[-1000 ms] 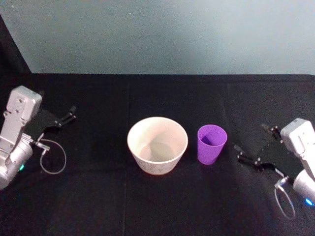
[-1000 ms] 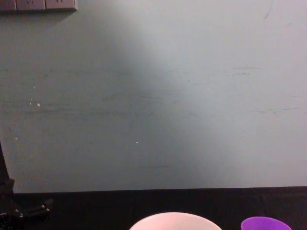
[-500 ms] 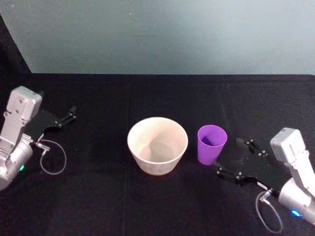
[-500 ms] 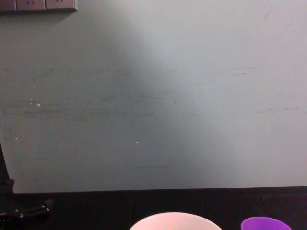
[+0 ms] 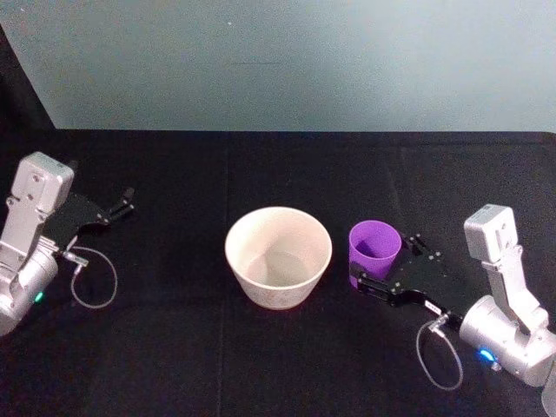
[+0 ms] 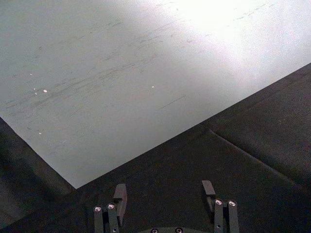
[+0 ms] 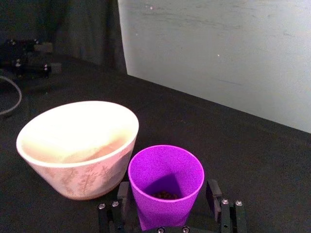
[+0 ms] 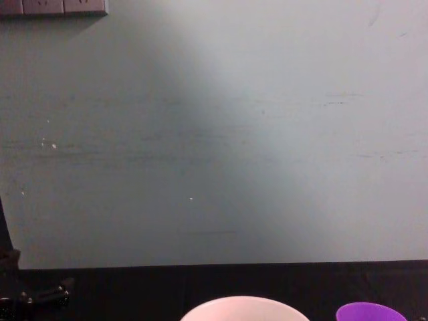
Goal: Pick up the cup and pour the mung beans from the cup into the bowl.
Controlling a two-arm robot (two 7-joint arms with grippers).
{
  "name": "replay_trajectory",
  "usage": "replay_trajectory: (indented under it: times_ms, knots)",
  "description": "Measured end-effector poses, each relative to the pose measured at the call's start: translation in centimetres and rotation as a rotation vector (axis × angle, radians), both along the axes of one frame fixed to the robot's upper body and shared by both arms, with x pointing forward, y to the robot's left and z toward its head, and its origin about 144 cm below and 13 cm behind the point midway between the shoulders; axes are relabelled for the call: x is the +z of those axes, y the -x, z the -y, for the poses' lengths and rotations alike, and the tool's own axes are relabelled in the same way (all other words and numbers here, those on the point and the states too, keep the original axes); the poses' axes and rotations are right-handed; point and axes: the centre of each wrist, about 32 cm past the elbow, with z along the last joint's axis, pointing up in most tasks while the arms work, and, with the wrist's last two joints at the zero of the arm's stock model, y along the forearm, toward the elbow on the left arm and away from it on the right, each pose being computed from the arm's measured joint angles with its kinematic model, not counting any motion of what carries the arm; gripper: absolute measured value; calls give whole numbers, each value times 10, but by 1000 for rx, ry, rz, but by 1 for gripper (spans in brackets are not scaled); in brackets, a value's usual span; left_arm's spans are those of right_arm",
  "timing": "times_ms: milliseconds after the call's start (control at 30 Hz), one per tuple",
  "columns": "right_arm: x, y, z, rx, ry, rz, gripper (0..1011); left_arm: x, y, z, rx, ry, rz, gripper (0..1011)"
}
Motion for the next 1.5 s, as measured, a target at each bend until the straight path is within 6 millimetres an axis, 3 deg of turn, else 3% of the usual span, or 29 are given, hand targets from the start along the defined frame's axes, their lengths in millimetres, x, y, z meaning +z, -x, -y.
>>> replay_trajectory:
  times_ms: [767,1133,1500]
  knots:
    - [-8,-14,-13,-12,-61,-1,1003,0,0,0,0,0,0,1000]
    - [-7,-10,-12,-13,-56,-1,781,0,0,0,0,0,0,1000]
    - [31,-7,-12,-13,-48,78,737,0,0,0,0,0,0,1000]
